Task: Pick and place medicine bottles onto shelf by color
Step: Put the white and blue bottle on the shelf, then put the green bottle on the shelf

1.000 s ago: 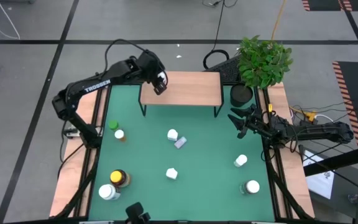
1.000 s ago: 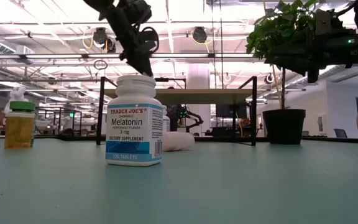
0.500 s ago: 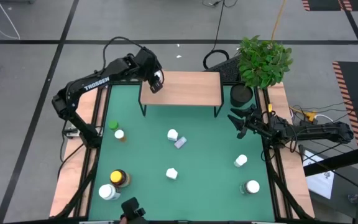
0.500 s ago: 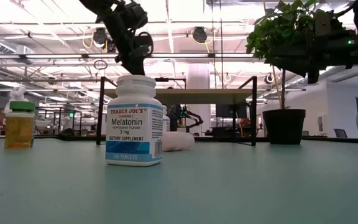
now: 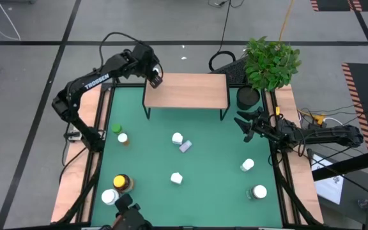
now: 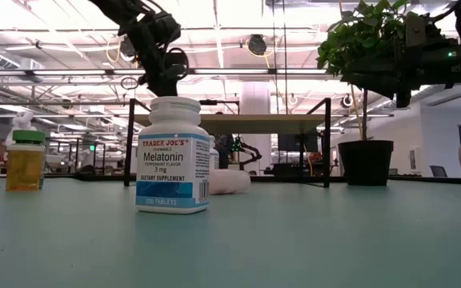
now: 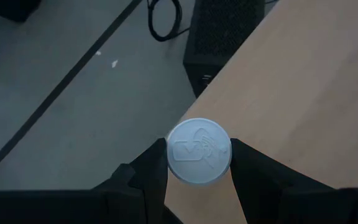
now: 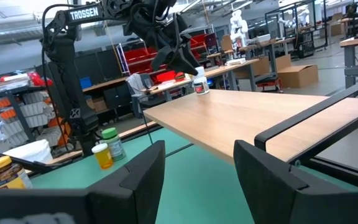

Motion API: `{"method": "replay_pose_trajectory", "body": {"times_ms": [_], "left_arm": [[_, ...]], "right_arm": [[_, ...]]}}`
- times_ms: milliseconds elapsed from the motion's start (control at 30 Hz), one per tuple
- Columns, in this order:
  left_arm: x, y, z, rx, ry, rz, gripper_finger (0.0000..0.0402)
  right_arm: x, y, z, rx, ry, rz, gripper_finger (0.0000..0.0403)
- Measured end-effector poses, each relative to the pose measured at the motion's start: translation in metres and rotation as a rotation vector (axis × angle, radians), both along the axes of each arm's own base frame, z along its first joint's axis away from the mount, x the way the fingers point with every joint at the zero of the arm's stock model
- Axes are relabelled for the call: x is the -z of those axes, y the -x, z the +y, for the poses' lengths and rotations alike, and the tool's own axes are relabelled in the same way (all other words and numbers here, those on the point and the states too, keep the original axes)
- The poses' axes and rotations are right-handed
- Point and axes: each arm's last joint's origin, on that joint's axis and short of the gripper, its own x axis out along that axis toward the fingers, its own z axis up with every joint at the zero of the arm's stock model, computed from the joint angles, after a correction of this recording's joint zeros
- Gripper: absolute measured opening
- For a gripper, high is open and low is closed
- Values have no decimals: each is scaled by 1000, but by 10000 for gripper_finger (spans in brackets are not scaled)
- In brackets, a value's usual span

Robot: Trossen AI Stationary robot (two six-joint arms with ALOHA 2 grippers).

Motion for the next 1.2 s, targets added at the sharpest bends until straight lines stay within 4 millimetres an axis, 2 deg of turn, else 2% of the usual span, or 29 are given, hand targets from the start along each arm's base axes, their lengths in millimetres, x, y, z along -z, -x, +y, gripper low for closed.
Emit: {"method": "replay_pose_trajectory", "body": {"times_ms": [133, 333, 667, 933, 1200], "left_arm": [[0, -1, -1, 11, 9, -8, 162], [0, -3, -3, 47, 48, -43, 193], [-1, -4, -2, 31, 39, -70, 276], [-1, -11, -11, 51, 47, -68, 342], [-16, -11, -29, 60, -18, -62, 349]], "right_arm": [[0, 0, 0, 0, -1, -1, 187], [0, 0, 0, 0, -1, 0, 187], [0, 0, 0, -2, 4, 2, 187], [0, 0, 0, -5, 8, 5, 187], [0, 0, 0, -5, 8, 4, 187]]}}
